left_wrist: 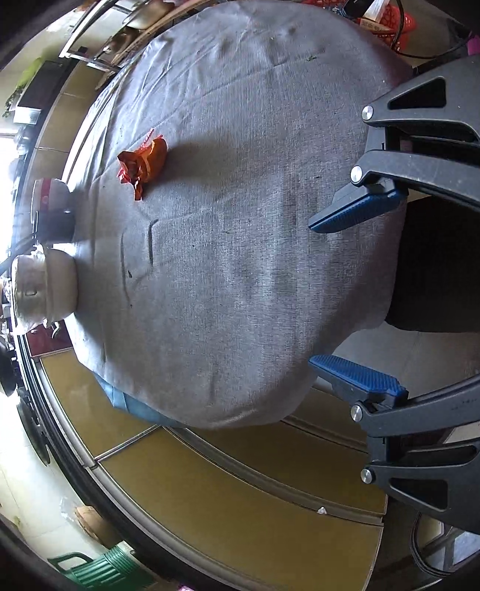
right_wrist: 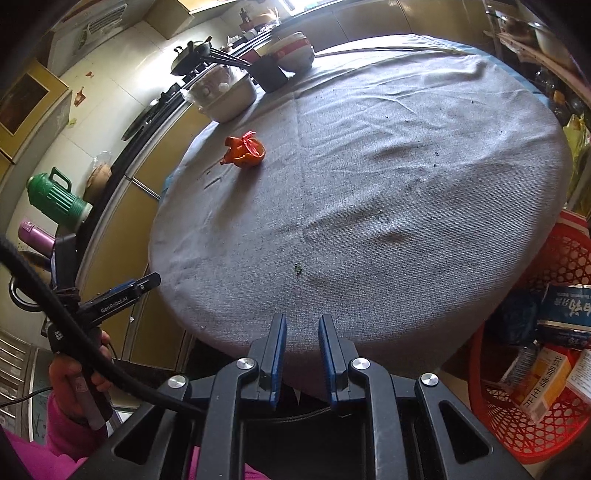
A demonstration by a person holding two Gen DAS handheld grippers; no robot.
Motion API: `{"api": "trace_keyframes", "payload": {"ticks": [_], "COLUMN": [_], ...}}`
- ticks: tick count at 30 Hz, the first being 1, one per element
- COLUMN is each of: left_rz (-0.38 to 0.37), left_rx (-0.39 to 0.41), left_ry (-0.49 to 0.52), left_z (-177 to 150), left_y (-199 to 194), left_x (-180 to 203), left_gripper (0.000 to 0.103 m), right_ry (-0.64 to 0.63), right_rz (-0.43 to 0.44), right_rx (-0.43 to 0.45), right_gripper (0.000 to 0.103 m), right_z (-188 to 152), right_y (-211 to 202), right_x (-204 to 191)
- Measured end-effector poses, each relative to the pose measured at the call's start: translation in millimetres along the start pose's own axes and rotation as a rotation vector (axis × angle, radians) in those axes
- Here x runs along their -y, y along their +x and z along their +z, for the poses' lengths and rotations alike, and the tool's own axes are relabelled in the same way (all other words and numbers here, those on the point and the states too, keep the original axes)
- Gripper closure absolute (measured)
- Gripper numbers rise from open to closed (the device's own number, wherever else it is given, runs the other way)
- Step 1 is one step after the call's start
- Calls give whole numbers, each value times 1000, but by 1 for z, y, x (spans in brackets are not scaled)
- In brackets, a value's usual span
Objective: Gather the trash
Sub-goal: 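Move both tools back over the table toward the orange bag and orange peel, then close the left gripper on the tied orange bag while the right gripper approaches the orange peel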
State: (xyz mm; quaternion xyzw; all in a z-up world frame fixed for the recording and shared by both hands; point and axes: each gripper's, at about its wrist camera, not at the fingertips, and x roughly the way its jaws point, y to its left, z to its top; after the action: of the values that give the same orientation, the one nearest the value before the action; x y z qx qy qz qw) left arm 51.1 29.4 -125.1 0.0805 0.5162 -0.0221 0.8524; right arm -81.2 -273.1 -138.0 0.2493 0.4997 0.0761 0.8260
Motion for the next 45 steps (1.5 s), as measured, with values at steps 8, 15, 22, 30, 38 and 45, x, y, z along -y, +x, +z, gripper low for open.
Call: {"api": "trace_keyframes", "payload": {"ticks": [8,15,22,30,38,45], "left_rz": [-73,-144,-166,-256,-294,-315], "left_rx": [12,66,19,-60,-84,-85], "left_ry": [19,1,83,21,-83,-173], "left_z": [48,122,165,177,173,150], "left_y": [-1,12,52,84,92,86], "left_x": [17,50,98,93,52,-3], "left_gripper": [34,29,29,29,36,36], "right_ry": [11,12,25,32,19,-37], "right_rz": [36,47,41,42,37,21], "right_rx": [23,15,12,6,10,13], "right_gripper": [82,82,82,82,82,82], "right_z": [6,10,13,13,12,17], "right_y": [6,14,18,19,22,25], "right_x": [5,9,17,21,12,-2]}}
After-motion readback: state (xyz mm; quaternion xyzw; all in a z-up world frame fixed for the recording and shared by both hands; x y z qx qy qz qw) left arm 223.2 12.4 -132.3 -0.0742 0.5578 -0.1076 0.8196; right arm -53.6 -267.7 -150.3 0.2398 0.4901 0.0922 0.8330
